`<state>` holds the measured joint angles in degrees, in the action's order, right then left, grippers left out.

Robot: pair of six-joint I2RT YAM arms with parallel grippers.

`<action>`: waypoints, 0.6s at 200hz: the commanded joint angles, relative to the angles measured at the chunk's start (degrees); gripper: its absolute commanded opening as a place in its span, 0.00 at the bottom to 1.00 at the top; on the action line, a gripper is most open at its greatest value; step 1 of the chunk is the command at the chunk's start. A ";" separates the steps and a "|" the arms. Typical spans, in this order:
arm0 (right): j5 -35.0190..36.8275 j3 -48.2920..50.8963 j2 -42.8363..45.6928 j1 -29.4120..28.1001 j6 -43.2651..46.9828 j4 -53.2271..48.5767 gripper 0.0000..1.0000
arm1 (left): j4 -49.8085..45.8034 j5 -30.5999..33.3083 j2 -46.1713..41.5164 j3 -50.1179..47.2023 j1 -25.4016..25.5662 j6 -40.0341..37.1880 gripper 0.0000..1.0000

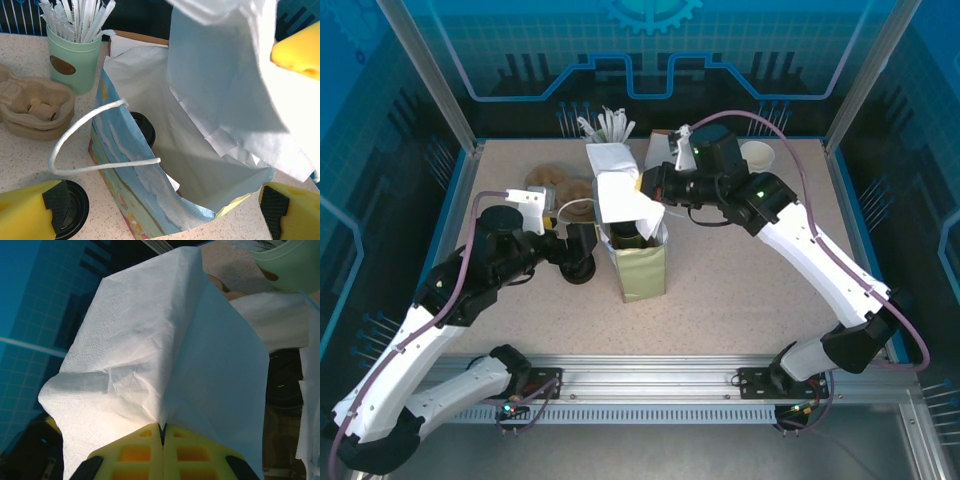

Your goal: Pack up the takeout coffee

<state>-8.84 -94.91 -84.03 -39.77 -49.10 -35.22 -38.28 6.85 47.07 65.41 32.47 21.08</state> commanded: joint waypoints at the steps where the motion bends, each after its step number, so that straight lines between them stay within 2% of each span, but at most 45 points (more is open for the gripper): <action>1: 5.02 1.49 -1.26 -1.49 1.39 0.48 0.00 | 0.33 0.62 -0.84 -1.20 -0.17 0.54 0.99; 63: 14.97 0.81 -6.39 -4.82 5.19 -6.30 0.00 | 0.58 -0.16 -1.06 -1.41 -0.20 0.72 0.99; 120: 21.00 -3.57 -11.38 -8.04 8.39 -12.88 0.00 | 0.40 -0.06 -1.01 -1.86 -0.10 0.50 0.99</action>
<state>7.20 -95.11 -94.06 -46.11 -43.31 -43.90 -38.26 6.83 46.76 64.31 32.47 21.08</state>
